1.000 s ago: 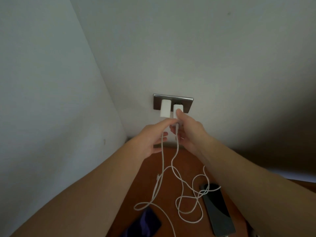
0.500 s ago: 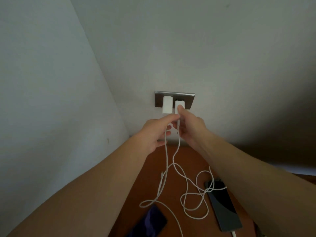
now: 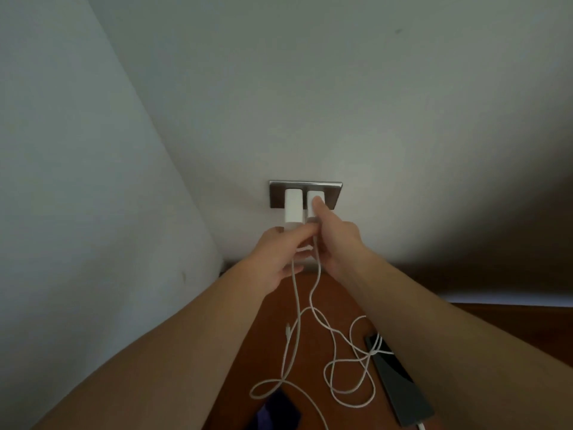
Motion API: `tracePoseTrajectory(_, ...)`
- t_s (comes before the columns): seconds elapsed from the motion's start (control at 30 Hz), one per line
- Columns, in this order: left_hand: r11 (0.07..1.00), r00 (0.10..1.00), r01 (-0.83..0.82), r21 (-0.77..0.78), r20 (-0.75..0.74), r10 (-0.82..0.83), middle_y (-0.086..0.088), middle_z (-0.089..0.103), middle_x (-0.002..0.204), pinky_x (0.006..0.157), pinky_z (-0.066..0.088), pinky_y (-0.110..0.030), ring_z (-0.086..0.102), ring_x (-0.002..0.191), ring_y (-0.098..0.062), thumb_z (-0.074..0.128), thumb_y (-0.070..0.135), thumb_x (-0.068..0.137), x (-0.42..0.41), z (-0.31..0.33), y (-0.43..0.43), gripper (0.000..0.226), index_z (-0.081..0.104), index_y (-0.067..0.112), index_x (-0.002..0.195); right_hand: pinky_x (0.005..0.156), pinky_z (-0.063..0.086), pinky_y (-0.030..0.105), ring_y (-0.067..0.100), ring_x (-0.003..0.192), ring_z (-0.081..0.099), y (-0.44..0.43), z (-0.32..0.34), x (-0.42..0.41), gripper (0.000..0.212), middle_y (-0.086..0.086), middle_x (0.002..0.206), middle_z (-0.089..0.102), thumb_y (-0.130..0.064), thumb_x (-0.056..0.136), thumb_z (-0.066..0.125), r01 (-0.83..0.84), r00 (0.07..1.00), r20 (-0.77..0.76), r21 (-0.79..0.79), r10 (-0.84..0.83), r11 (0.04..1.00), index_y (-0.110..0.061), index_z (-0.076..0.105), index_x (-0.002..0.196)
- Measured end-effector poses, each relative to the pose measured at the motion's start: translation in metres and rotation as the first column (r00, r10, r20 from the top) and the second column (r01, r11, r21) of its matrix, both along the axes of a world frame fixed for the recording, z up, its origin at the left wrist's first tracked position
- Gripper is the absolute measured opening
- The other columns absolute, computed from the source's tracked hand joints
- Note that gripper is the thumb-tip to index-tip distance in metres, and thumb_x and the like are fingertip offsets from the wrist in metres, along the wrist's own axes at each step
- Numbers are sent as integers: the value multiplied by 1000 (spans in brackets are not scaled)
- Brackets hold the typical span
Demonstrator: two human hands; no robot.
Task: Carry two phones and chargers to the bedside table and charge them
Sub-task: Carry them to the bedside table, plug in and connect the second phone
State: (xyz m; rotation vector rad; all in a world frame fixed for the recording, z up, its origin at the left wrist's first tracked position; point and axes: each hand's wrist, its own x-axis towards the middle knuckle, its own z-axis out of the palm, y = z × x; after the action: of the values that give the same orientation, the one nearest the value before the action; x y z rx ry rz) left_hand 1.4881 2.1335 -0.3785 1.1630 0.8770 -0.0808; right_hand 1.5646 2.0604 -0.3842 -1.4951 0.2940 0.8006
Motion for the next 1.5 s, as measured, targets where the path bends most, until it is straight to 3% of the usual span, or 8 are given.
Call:
tracePoseTrajectory(0.3,970,990,-137,199,21,136,0,62,96,86,50,-44,60,96,-23,56,48,83,-19,8,-6,17,58,31,83,50,39,24,14,68,65,-15,15,1,61,2,77,68,-67,77,62,-185,981,46,-116,191,976,-11,65,101)
tracePoseTrajectory(0.5,919,989,-142,367,20,145,2,62,112,96,47,-43,58,103,-18,53,41,89,-62,-16,-26,22,59,29,106,81,49,33,12,87,64,-70,-19,-20,54,2,104,67,-63,87,50,-171,934,256,-292,249,941,-16,62,110)
tracePoseTrajectory(0.73,711,959,-226,666,22,284,9,62,86,66,41,-20,58,79,-4,56,35,90,-141,-74,-63,14,62,26,98,49,35,17,5,51,47,-158,-94,-77,29,-1,56,53,-31,90,56,-277,555,621,-490,554,827,-20,55,64)
tracePoseTrajectory(0.83,681,927,-254,687,-29,374,5,61,80,67,42,-24,58,78,-12,55,32,91,-174,-100,-80,10,61,24,89,55,45,24,6,59,57,-169,-129,-100,19,-7,65,62,-29,89,57,-473,376,508,-614,775,632,-25,62,72)
tracePoseTrajectory(1.03,698,896,-221,681,-142,421,6,63,86,83,48,-37,59,85,-18,50,32,95,-212,-149,-106,13,59,25,88,81,51,27,18,91,67,-143,-198,-127,25,0,101,72,-19,90,56,-597,267,306,-691,914,406,-20,69,111)
tracePoseTrajectory(1.17,684,860,-251,685,-168,483,10,60,84,80,47,-36,59,85,-19,52,24,92,-231,-173,-118,10,56,30,86,67,43,27,11,76,55,-115,-216,-142,32,-9,85,60,-22,90,57,-674,197,332,-637,922,374,-20,59,121)
tracePoseTrajectory(1.33,694,898,179,697,-404,173,6,57,100,80,42,-19,56,103,-22,67,24,82,-256,-202,-130,28,57,27,108,64,46,32,22,76,62,-107,-221,-146,25,7,82,68,-29,95,54,-576,251,361,-690,898,438,-10,68,90)
tracePoseTrajectory(1.5,456,662,687,566,-746,-72,-5,34,145,103,31,-46,32,131,-29,71,57,71,-258,-224,-141,91,24,27,144,65,52,33,24,73,67,-127,-214,-138,27,10,83,72,-35,96,48,-504,668,297,-494,682,709,-22,67,80)
